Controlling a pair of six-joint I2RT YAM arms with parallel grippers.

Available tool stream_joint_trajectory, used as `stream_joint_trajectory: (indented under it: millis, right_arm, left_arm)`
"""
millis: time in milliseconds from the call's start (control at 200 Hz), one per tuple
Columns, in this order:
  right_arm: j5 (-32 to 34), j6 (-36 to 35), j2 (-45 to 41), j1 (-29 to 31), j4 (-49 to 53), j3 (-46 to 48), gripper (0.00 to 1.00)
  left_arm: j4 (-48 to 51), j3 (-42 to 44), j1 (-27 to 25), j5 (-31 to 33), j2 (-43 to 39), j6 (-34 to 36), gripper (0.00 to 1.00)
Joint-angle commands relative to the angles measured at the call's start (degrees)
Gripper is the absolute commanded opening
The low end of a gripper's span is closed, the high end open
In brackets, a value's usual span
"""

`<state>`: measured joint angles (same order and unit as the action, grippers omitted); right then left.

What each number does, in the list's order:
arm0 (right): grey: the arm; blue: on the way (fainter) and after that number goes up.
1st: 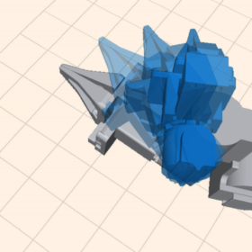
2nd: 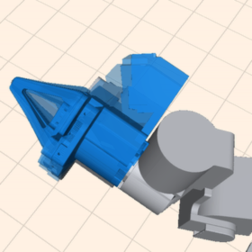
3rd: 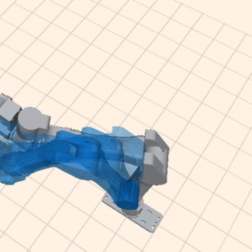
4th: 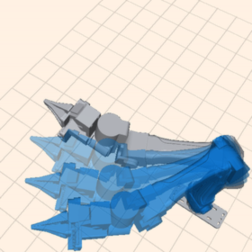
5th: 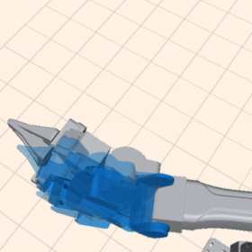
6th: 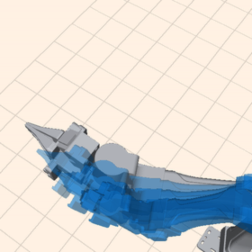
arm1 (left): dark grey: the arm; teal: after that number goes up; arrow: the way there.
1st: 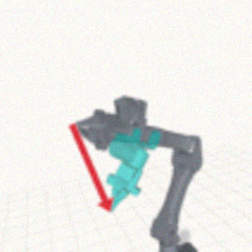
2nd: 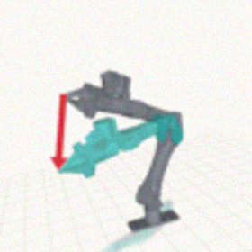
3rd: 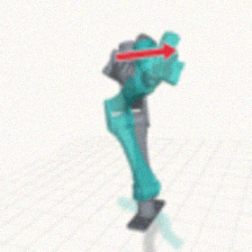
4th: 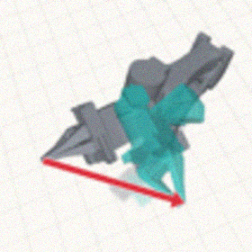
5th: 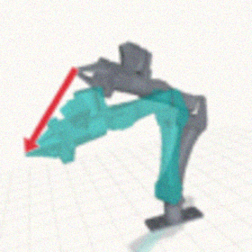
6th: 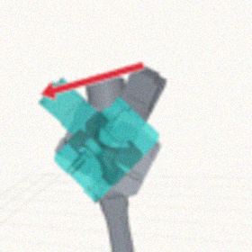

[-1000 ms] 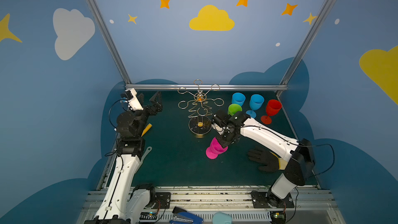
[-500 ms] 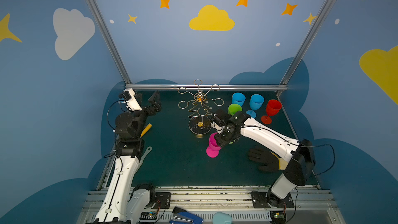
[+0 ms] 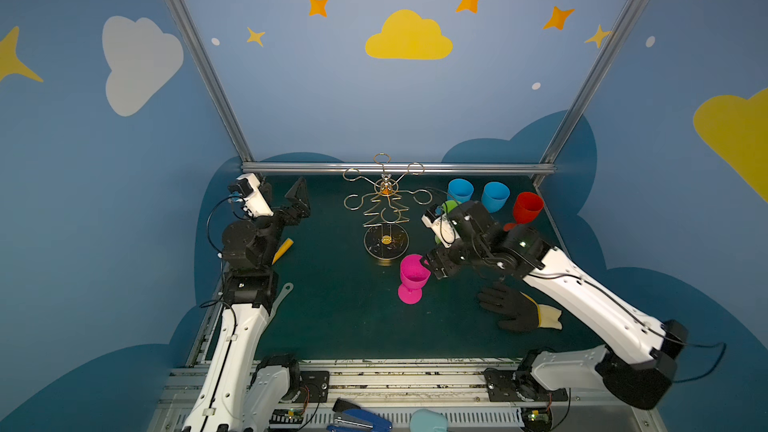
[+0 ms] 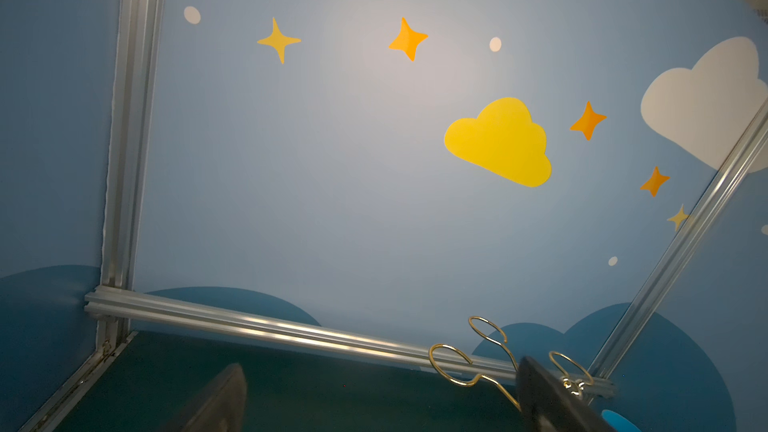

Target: Take the wine glass off the wine glass rack

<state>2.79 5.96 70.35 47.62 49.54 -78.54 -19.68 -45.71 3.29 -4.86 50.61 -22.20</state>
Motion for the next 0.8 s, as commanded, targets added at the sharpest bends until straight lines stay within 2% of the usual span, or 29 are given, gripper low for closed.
stream_joint_trajectory:
  millis: [0, 130, 230, 325, 466, 656, 716, 791]
  right_arm:
    - [-0.35, -1.44, -8.06, -4.65, -9.06, 5.50, 0.88]
    - [-4.18, -0.03, -16.98, -17.33, -17.72, 13.94, 0.89]
    - [-0.40, 0.34, -21.28, -24.40, -28.22, 23.08, 0.89]
    - [2.06, 1.39, -22.04, -29.47, -38.73, 32.54, 0.89]
    - [7.31, 0.12, -16.55, -33.14, -46.89, 39.56, 0.89]
    - [12.70, -4.01, -10.42, -34.84, -64.43, 49.39, 0.89]
    - [12.79, -5.41, -7.87, -35.78, -65.49, 49.81, 0.89]
    - [13.54, -3.08, -4.80, -37.77, -63.06, 48.67, 0.89]
  left_arm:
    - [-0.61, 2.98, 0.31, -0.10, -0.07, 2.12, 1.00]
    - [-2.69, 8.36, 0.18, 0.56, 0.47, 5.03, 1.00]
    - [-0.05, 10.18, -0.43, 1.79, 1.69, 10.33, 1.00]
    - [-3.50, 15.51, -0.87, 3.87, 2.76, 12.66, 1.00]
    - [-8.50, 22.52, -0.78, 7.34, 5.25, 14.52, 1.00]
    - [-15.42, 28.70, -0.65, 10.80, 8.20, 17.53, 1.00]
    - [-17.00, 30.14, -0.35, 11.41, 9.43, 17.39, 1.00]
    - [-19.68, 32.03, 0.22, 11.77, 11.55, 16.67, 1.00]
